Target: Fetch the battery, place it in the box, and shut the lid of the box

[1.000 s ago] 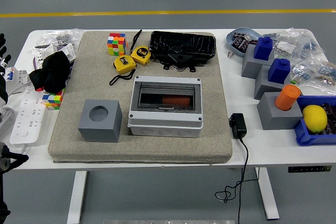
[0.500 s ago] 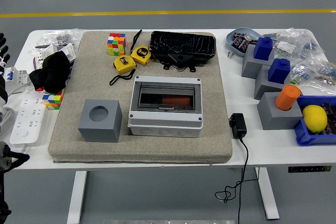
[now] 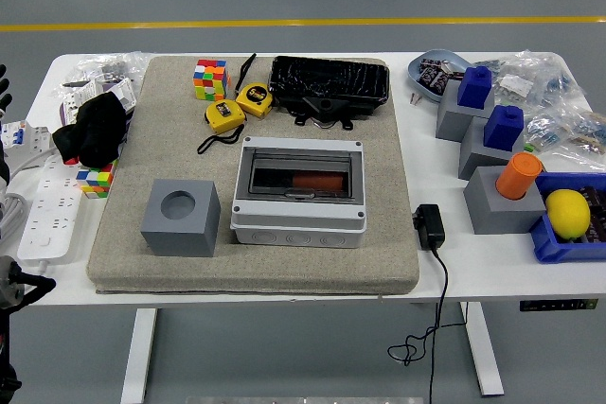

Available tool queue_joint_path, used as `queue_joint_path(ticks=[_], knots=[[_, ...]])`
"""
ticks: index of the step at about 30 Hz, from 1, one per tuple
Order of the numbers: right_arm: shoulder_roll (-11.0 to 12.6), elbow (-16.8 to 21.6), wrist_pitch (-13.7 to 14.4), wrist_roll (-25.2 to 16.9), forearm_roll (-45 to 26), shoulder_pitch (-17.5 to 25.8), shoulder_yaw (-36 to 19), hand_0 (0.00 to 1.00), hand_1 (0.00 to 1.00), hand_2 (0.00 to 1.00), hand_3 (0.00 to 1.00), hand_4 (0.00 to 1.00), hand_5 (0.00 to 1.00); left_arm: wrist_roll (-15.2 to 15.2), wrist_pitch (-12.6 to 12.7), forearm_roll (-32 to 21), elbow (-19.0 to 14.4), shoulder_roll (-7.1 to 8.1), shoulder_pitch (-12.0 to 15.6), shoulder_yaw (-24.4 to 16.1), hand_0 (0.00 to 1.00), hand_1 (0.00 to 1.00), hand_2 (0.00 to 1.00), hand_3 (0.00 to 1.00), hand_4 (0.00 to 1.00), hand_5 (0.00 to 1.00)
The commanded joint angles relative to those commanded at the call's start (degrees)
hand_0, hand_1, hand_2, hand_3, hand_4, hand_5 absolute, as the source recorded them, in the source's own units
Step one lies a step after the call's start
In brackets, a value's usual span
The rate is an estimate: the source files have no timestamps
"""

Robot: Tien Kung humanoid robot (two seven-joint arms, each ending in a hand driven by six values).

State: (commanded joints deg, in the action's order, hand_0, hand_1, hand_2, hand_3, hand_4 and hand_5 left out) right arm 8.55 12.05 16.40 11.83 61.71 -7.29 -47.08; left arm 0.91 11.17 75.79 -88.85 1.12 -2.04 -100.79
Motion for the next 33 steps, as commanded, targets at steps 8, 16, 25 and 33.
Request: queue_joint_path(ticks=[8, 16, 25, 33], knots=[[0.0, 0.0, 0.0, 0.0, -0.1, 0.1, 0.2, 0.805, 0.770, 0.739, 0.743, 0.978, 0.656, 0.1, 0.2, 0.4, 0.0, 0.06, 0.1, 0.5, 0.880, 0.905, 0.888, 0.844, 0.998, 0.998], [0.0, 0.0, 0.0, 0.0, -0.1, -0.1, 0.1, 0.805, 0.770, 0.739, 0.743, 0.978, 0.658, 0.1, 0.3, 0.8, 0.1, 0.08, -0.1, 0.7, 0.875, 0.902, 0.886, 0.842, 0.998, 0.998], [0.0, 0.0, 0.0, 0.0, 0.1, -0.1, 0.0, 0.805, 0.770, 0.739, 0.743, 0.978, 0.657, 0.1, 0.5, 1.1, 0.0, 0.10, -0.2, 0.8, 0.873, 0.901, 0.885, 0.841, 0.998, 0.998], [0.0, 0.0, 0.0, 0.0, 0.1, -0.2, -0.2, 0.805, 0.770, 0.739, 0.743, 0.977, 0.657, 0.1, 0.6, 1.4, 0.0, 0.07, -0.3, 0.8, 0.871, 0.900, 0.885, 0.840, 0.998, 0.998]])
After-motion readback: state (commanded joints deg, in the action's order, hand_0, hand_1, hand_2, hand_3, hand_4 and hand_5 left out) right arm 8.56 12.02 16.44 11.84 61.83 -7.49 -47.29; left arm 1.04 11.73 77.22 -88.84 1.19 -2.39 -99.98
